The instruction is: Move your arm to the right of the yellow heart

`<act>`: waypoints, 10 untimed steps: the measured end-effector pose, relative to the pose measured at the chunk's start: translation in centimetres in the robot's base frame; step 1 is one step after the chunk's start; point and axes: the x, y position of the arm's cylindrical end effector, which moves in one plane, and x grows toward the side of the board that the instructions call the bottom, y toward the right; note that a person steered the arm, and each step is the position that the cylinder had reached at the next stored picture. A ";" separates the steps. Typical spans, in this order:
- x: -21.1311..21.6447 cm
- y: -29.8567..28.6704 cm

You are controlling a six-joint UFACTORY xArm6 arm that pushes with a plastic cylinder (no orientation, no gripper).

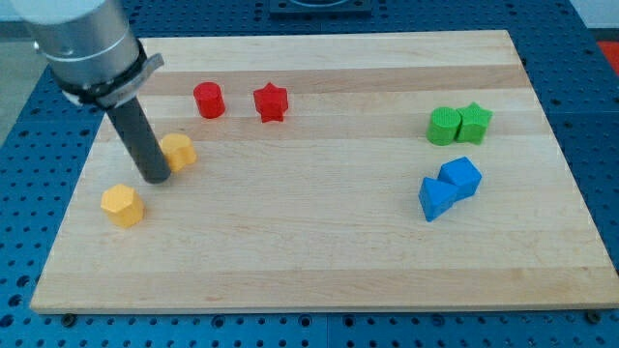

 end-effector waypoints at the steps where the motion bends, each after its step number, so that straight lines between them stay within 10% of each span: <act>1: -2.6 0.0; 6: 2.3 6.0; 10: -6.3 6.1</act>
